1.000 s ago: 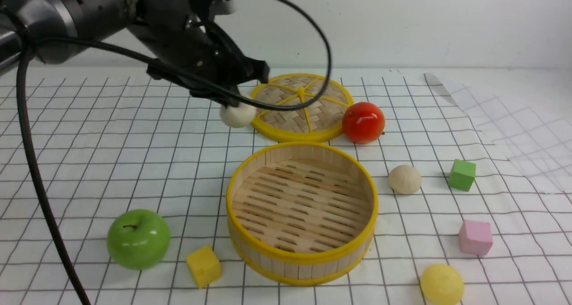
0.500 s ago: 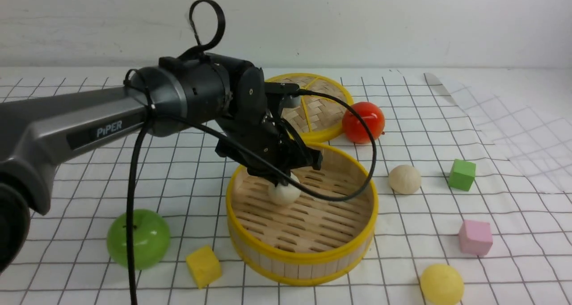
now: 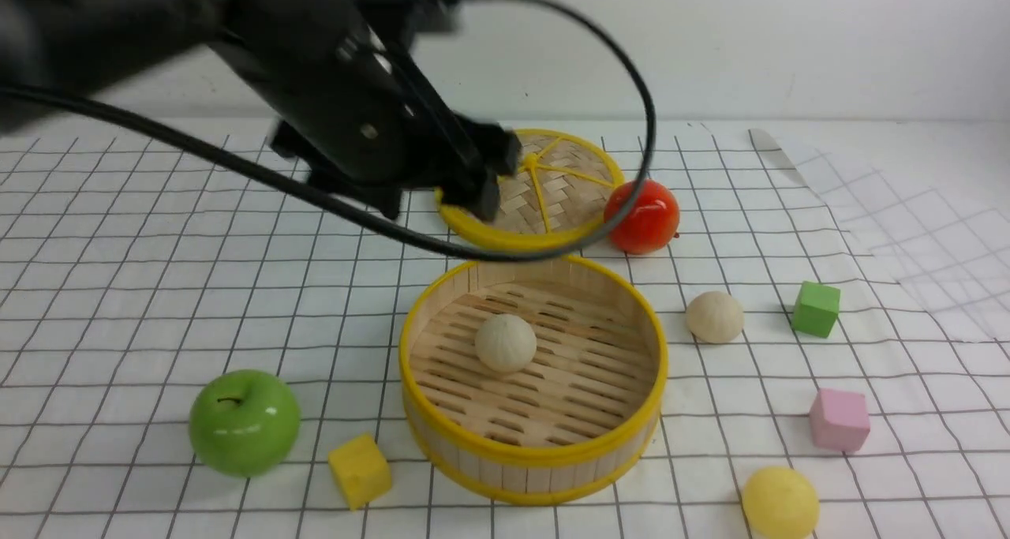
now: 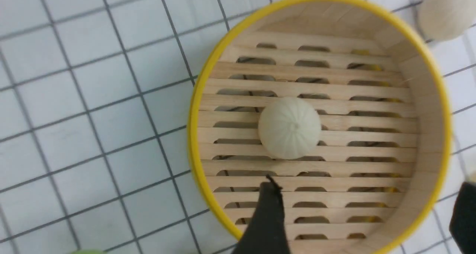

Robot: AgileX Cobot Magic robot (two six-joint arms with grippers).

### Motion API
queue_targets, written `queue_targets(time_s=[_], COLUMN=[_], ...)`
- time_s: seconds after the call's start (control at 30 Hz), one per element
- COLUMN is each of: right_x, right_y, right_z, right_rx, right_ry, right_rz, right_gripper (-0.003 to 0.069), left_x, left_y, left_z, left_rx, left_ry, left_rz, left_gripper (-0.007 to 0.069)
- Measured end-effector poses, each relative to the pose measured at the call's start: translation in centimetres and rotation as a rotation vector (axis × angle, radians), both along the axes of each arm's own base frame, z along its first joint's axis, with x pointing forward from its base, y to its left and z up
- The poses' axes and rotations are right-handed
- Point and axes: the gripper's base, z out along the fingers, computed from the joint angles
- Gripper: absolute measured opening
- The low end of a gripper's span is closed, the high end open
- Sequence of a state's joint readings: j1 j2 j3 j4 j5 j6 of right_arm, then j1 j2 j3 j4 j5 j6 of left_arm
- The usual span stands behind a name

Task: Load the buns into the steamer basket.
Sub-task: Use the right arm to grab a steamed stuffed bun

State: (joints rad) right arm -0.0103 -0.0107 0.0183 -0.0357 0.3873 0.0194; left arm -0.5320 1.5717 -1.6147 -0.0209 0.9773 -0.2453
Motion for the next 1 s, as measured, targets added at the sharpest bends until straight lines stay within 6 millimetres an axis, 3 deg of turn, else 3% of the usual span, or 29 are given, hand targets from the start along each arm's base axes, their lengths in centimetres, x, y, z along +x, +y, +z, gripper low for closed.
queue_targets(time_s=[0.03,0.1,0.13,0.23,0.37,0.47,0.53,0.7,1.0], right_x=[0.0,0.0,0.0,0.0,0.0,0.0,0.0,0.0,0.0], right_y=[0.0,0.0,0.0,0.0,0.0,0.0,0.0,0.0,0.0], right_z=[0.0,0.0,0.0,0.0,0.0,0.0,0.0,0.0,0.0], right_rx=[0.0,0.0,0.0,0.0,0.0,0.0,0.0,0.0,0.0], right_ry=[0.0,0.0,0.0,0.0,0.0,0.0,0.0,0.0,0.0], right_rz=[0.0,0.0,0.0,0.0,0.0,0.0,0.0,0.0,0.0], right_gripper=[0.0239,0.0239,0.0239,0.0239,0.0239,0.0239,0.0239,0.0239,0.0239], left_x=[-3.0,-6.2,-9.1,-14.6,-20.7,-24.2,-25.7,-28.2,-30.4], left_y=[1.9,4.0,5.9,9.3,12.9,15.1,16.1,17.7,19.1], left_z=[3.7,6.7,8.8,10.6,8.3,3.8,0.6,-5.1,-5.9], left_rx=[-0.036,-0.07,-0.096,-0.14,-0.193,-0.253,-0.285,-0.405,-0.491], left_ry=[-0.079,-0.156,-0.216,-0.297,-0.335,-0.323,-0.311,-0.314,-0.407], left_rz=[0.016,0.03,0.044,0.064,0.088,0.141,0.185,0.269,0.274], left_gripper=[0.0603,0.0582,0.0556,0.0463,0.0263,0.0063,-0.0007,-0.0013,-0.0013])
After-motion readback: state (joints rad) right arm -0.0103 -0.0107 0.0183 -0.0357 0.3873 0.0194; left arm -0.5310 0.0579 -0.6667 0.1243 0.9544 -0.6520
